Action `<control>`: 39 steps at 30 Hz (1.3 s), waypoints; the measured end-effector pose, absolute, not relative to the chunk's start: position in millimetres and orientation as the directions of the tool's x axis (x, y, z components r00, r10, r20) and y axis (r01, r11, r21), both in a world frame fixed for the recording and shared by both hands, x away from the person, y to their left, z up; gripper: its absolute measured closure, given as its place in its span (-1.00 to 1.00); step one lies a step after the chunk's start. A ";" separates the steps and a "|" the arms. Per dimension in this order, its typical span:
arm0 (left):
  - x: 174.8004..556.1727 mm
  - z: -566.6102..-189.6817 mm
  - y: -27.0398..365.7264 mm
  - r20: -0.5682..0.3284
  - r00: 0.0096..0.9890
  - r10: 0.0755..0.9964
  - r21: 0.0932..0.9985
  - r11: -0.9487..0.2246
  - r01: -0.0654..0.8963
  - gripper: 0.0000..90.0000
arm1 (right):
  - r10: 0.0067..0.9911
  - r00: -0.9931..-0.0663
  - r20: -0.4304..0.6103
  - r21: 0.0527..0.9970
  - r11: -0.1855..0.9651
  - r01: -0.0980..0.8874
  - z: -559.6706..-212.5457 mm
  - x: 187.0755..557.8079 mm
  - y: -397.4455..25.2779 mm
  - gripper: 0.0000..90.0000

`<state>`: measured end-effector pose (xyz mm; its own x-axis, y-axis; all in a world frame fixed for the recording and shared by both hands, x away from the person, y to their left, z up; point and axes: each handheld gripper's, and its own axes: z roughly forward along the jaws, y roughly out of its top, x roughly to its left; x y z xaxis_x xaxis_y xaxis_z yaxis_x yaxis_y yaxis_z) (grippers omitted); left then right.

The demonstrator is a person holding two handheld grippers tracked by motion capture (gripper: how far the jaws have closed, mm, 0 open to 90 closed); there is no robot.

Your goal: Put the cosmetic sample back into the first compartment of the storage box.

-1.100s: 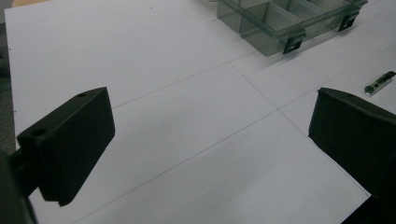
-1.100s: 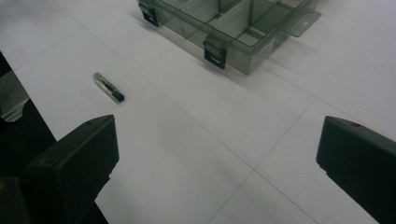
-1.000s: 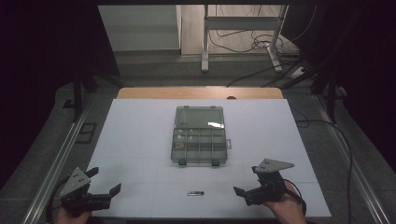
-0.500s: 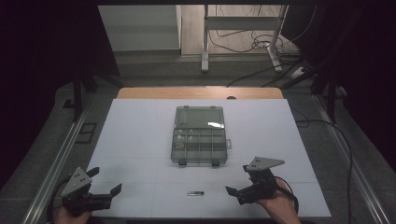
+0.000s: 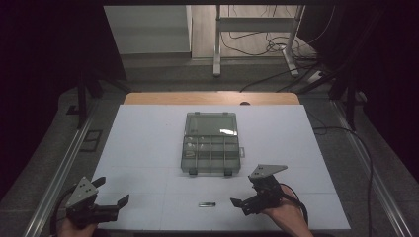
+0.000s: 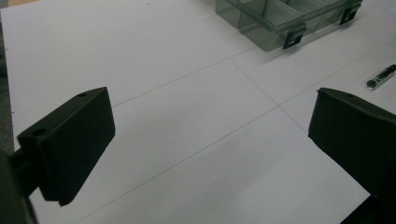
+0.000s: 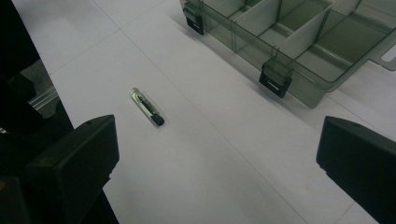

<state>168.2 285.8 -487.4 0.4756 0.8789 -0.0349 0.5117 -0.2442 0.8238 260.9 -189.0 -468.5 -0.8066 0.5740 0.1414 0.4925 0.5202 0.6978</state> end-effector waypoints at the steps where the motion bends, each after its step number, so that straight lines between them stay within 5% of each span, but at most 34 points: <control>1: 168.1 -487.4 285.7 -0.034 0.476 0.879 0.823 -0.245 0.512 -0.98 | 0.573 -0.807 0.143 0.696 0.522 0.494 -468.7 261.4 -188.2 -1.00; 19: 168.2 -487.4 286.1 -0.036 0.474 0.880 0.823 -0.243 0.513 -0.98 | 0.554 -0.826 0.105 0.613 0.618 0.493 -474.3 261.6 -154.7 -0.98; 39: 168.2 -487.4 287.0 -0.043 0.476 0.879 0.826 -0.237 0.512 -0.97 | 0.447 -0.890 0.093 0.587 0.697 0.412 -483.3 265.2 -122.1 -0.32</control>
<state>168.2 287.0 -487.4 0.4756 0.8786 -0.0432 0.5121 -0.2366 0.8257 265.2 -122.1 -483.3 -0.8896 0.4471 0.0933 0.4118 0.6969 0.5872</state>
